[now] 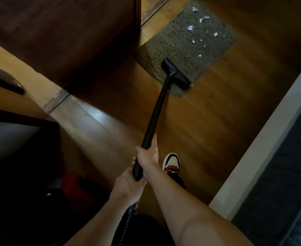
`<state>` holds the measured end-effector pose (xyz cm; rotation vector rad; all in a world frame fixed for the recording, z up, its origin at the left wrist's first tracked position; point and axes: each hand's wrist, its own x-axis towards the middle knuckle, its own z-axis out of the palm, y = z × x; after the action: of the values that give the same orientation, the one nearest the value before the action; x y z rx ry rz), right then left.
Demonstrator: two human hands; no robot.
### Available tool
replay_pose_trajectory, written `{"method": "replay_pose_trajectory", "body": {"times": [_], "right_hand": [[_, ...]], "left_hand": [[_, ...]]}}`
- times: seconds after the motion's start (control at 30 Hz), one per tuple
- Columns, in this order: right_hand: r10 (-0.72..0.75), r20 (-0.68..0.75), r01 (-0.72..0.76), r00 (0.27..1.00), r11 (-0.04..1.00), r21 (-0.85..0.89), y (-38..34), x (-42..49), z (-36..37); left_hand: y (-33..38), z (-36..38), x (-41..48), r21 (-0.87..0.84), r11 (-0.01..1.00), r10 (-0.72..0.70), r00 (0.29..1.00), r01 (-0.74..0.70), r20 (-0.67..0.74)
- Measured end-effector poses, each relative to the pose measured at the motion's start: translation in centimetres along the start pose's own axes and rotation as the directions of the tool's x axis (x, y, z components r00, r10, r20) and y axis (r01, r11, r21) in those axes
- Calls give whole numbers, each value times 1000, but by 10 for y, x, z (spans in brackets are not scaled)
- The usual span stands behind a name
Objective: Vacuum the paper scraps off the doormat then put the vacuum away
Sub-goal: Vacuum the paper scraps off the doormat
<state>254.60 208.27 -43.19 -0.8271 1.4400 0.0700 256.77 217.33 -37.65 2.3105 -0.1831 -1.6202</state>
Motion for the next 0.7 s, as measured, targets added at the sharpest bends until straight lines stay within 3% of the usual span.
{"method": "replay_pose_trajectory", "body": {"times": [0.4,0.7], "right_hand": [[4,13,-5,1000,999,48,59,-59,58],[-35,-17,36,999,997,67,40,-50,40]], "left_hand": [[-88,-29,-38,56,998,-4,1000,5,-26],[-62,-25,-34,34,998,45,999,-44,-17]]}}
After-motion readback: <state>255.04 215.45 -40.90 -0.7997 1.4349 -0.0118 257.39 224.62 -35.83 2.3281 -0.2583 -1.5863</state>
